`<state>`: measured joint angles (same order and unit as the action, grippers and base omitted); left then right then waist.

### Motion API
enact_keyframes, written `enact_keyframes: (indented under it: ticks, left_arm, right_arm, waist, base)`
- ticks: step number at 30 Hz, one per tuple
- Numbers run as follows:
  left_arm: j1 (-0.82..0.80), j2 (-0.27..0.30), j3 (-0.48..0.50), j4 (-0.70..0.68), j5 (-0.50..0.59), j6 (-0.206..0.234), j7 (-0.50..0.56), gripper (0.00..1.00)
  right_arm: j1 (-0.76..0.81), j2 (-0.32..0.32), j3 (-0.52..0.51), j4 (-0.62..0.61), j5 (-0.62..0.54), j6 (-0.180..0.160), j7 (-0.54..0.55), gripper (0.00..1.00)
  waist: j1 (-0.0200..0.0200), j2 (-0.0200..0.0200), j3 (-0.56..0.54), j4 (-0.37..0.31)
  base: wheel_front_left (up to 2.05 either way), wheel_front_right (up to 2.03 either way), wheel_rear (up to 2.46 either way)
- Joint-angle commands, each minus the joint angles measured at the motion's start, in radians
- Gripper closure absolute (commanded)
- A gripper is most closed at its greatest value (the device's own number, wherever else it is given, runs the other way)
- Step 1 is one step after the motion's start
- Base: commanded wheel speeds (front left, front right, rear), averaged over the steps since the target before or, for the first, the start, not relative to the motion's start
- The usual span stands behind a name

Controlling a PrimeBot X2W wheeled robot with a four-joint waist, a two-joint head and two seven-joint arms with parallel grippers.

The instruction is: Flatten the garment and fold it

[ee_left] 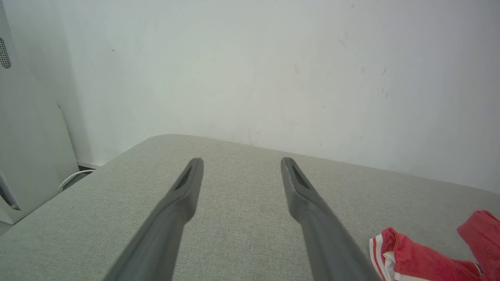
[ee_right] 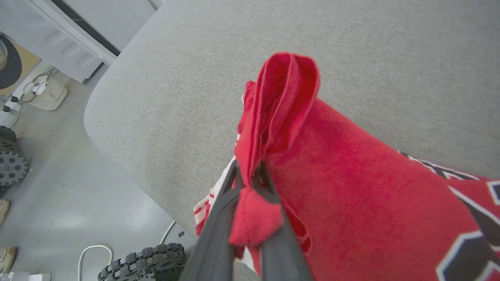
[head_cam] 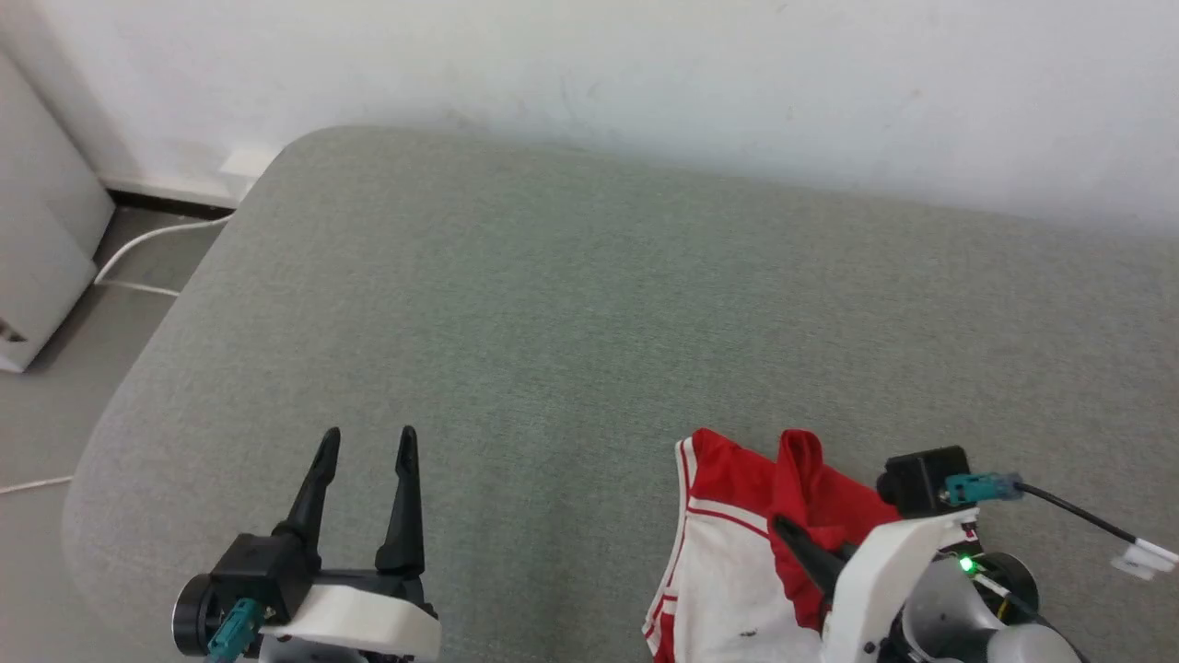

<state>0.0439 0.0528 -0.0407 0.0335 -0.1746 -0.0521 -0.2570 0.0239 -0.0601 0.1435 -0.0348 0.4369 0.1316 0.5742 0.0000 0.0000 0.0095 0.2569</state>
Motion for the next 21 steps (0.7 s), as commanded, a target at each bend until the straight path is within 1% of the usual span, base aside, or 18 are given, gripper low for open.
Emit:
enact_keyframes:
  ticks: [1,6,10,11,12,16,21]
  left_arm:
    - [-0.008,-0.002,-0.005,0.003,0.003,-0.003,-0.005,0.00]
    - [-0.019,-0.003,-0.013,0.005,0.000,0.000,-0.005,0.00]
    - [-0.022,-0.003,-0.012,0.007,0.000,-0.001,-0.005,0.00]
    - [-0.022,-0.003,-0.011,0.008,0.000,-0.001,-0.005,0.00]
    - [-0.021,-0.003,-0.009,0.008,0.001,-0.001,-0.005,0.00]
    - [-0.021,-0.003,-0.008,0.014,0.002,-0.002,-0.005,0.00]
    - [-0.021,-0.003,-0.005,0.019,0.004,-0.003,-0.005,0.00]
  right_arm:
    - [-0.028,0.005,0.014,0.033,-0.005,-0.001,-0.017,1.00]
    - [-0.062,0.009,0.057,0.140,-0.008,-0.001,-0.053,1.00]
    - [-0.087,0.009,0.082,0.223,-0.011,-0.001,-0.096,1.00]
    - [-0.095,0.009,0.089,0.242,-0.008,-0.001,-0.110,0.53]
    - [-0.103,0.010,0.094,0.261,0.001,-0.001,-0.126,0.00]
    - [-0.139,0.010,0.167,0.311,0.035,-0.001,-0.164,0.00]
    - [-0.175,0.007,0.235,0.306,0.091,-0.001,-0.194,0.00]
  waist:
    - [0.0000,0.0000,0.015,0.041]
    - [0.0000,0.0000,0.027,0.075]
    - [0.0000,0.0000,0.033,0.083]
    - [0.0000,0.0000,0.034,0.082]
    - [0.0000,0.0000,0.035,0.081]
    - [0.0000,0.0000,0.031,0.067]
    - [0.0000,0.0000,0.014,0.038]
  base:
    - [0.00,0.00,0.00]
    - [0.00,0.00,0.00]
    - [0.00,0.00,0.00]
    - [0.00,0.00,0.00]
    - [0.00,0.00,0.00]
    - [0.00,0.00,0.00]
    - [0.00,0.00,0.00]
